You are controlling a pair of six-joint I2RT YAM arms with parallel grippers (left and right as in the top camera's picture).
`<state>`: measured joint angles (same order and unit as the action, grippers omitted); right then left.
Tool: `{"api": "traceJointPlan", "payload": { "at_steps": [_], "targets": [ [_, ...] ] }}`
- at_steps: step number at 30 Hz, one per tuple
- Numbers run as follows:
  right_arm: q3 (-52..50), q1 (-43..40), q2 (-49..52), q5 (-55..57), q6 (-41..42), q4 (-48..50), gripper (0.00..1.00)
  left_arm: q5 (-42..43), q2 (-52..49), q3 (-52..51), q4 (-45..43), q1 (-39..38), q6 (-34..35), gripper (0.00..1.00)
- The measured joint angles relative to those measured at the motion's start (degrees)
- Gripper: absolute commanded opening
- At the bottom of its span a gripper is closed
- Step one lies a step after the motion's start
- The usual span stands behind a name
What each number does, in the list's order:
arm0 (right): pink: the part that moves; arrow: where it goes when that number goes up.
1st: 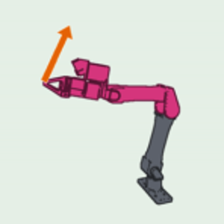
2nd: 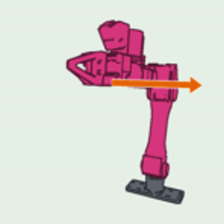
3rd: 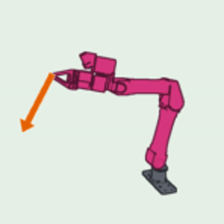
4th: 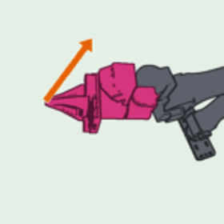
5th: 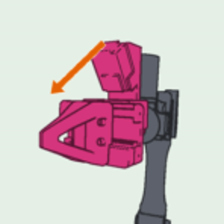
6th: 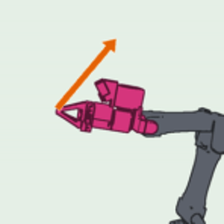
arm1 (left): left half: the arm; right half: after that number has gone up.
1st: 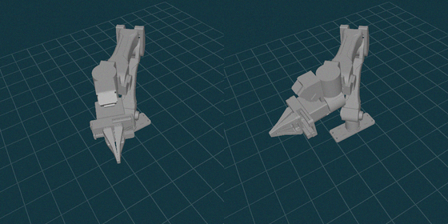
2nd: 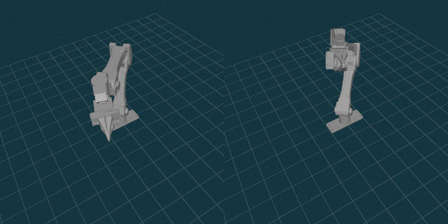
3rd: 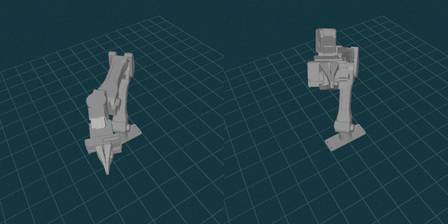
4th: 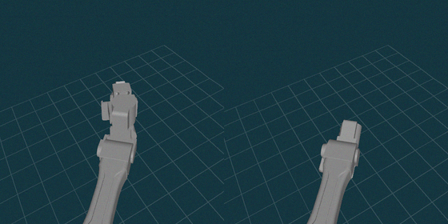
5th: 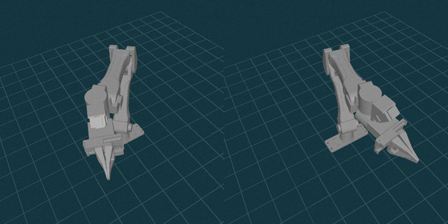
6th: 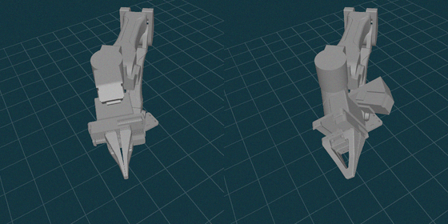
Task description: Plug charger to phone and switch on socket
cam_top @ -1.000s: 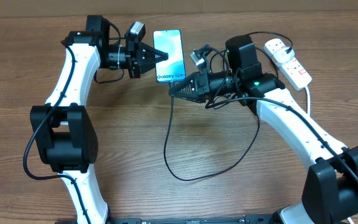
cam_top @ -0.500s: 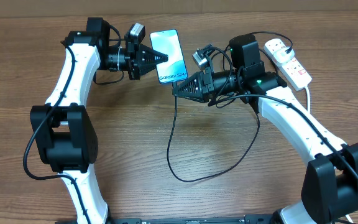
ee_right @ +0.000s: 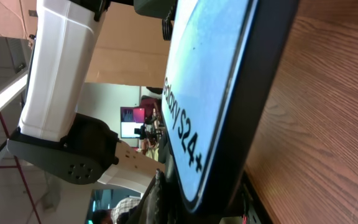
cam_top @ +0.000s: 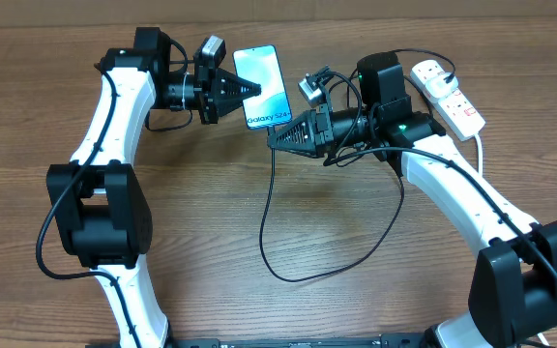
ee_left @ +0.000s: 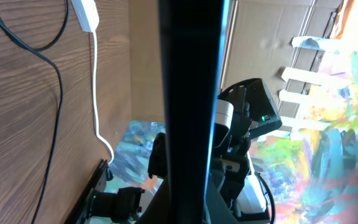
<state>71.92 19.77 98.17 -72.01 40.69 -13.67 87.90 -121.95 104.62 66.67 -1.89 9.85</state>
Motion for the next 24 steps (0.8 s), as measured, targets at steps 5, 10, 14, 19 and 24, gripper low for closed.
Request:
{"api": "traceJointPlan", "payload": {
  "at_steps": [5,10,14,19,24],
  "targets": [
    [0.0,0.0,0.1,0.0,0.0,0.3,0.04,0.0,0.0,0.0,0.0,0.0,0.0,0.04],
    [0.0,0.0,0.1,0.0,0.0,0.4,0.04,0.0,0.0,0.0,0.0,0.0,-0.1,0.04],
    [0.0,0.0,0.1,-0.1,0.1,0.7,0.04,0.1,0.0,0.0,0.2,0.0,-0.9,0.04],
    [-0.1,0.0,0.1,-0.6,1.0,1.7,0.24,0.5,0.0,0.1,1.7,0.0,-2.0,0.04],
    [0.0,-0.7,0.3,2.6,1.6,2.3,0.50,0.4,0.0,0.1,2.4,-1.2,-3.4,0.04]
  ]
}}
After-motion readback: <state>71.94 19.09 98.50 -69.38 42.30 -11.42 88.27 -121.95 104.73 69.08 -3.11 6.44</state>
